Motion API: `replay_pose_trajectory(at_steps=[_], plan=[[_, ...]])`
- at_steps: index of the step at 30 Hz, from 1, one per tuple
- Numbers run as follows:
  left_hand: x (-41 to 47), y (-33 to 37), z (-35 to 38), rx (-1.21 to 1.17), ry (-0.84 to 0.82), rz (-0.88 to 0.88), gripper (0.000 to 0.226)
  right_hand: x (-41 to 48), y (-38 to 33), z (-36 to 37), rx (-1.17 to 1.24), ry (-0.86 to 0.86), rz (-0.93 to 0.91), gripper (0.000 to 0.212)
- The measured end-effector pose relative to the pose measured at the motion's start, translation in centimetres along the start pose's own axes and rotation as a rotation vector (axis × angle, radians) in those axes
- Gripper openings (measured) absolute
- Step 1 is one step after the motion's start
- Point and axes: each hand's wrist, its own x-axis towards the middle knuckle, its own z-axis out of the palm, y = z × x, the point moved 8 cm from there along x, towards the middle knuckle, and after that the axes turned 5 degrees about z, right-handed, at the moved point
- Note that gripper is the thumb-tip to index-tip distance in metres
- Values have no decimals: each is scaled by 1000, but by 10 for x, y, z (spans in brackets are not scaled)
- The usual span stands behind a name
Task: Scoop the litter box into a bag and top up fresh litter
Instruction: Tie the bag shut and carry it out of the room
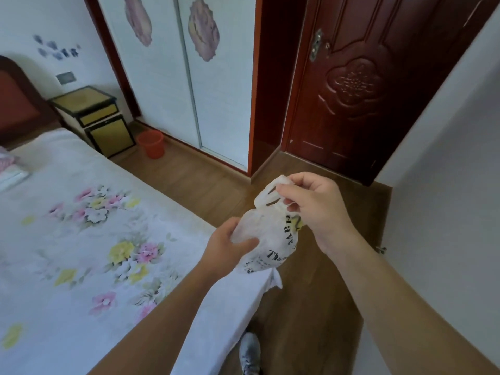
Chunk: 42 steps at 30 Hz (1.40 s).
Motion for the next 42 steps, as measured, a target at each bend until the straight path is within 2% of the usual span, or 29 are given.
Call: replay_pose_trajectory(at_steps=[7,12,19,25,32,42], plan=[[141,14,27,-22,3,12,33,136,-24,-23,-27,-39,-15,6],[216,32,38,-4,34,-14,28,217,-39,-44,5,-78,-27,7],[300,41,62,-138,194,-53,28,334,-48,-59,19,-250,-54,8],[353,48,81,-219,349,-95,33,414,-72,-59,-38,-480,-101,11],[390,55,55,-164,520,-102,32,475,-100,-17,-53,-704,-142,8],[458,14,-35,-94,706,-109,32,550,-120,98,-96,-846,-195,7]])
